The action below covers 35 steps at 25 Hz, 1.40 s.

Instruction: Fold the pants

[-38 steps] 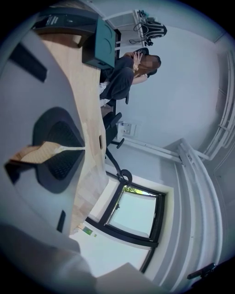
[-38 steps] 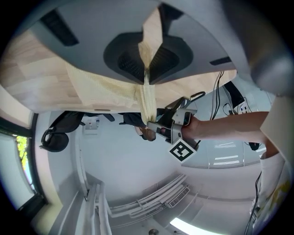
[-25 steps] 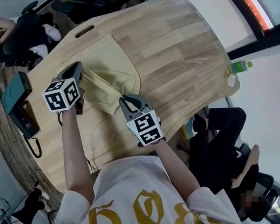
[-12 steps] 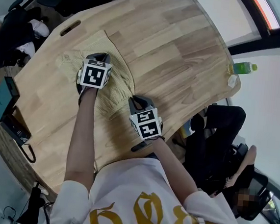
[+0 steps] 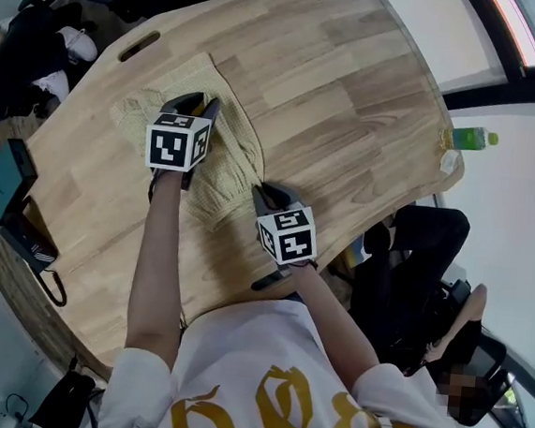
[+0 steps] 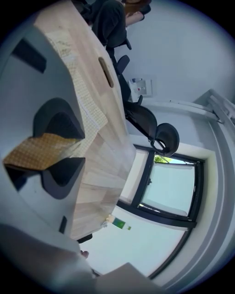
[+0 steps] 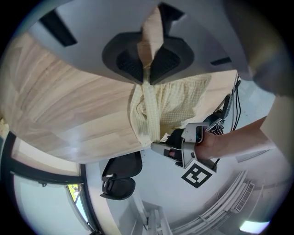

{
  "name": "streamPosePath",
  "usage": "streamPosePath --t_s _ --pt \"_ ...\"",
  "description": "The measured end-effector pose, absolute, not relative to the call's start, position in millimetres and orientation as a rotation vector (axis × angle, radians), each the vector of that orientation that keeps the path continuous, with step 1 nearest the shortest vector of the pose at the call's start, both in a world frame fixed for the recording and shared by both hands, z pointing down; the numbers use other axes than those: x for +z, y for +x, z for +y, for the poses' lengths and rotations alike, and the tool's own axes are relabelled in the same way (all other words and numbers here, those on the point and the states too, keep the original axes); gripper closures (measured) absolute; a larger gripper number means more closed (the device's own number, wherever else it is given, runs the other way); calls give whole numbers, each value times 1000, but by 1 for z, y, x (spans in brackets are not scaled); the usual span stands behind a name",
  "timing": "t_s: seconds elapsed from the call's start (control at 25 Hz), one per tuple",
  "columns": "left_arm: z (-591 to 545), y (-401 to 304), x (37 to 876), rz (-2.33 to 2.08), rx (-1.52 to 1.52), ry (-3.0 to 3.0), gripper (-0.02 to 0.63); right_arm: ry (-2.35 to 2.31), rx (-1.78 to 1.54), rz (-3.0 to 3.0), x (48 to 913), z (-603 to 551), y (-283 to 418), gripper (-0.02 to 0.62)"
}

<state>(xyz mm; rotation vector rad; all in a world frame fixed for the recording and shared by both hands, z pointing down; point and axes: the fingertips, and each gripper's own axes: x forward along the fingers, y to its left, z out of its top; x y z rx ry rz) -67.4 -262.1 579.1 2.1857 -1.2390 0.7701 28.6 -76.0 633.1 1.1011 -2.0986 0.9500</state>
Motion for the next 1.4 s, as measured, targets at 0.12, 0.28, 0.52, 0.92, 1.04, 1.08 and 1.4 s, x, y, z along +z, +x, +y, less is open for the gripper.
streamPosePath --t_s 0.12,0.28,0.52,0.92,1.04,1.08,1.4 --pt "-259 -89 562 -1271 696 2155 474 1108 928 -2107 633 -76 30 543" --pt "-252 -126 552 -1336 743 2139 463 1116 925 -2109 634 -77 31 543" --pt "-227 -144 574 -1272 823 2069 356 1134 928 -2122 632 -77 31 544" --pt "-234 -153 574 -1339 774 2024 584 1121 943 -2136 632 -77 31 545" --pt "-256 -150 553 -1380 708 2061 585 1119 946 -2137 632 -77 31 545" --pt "-264 -149 546 -1394 691 2075 586 1119 952 -2139 632 -77 31 545" --pt "-318 -143 544 -1467 560 2054 584 1093 949 -2151 633 -76 30 545"
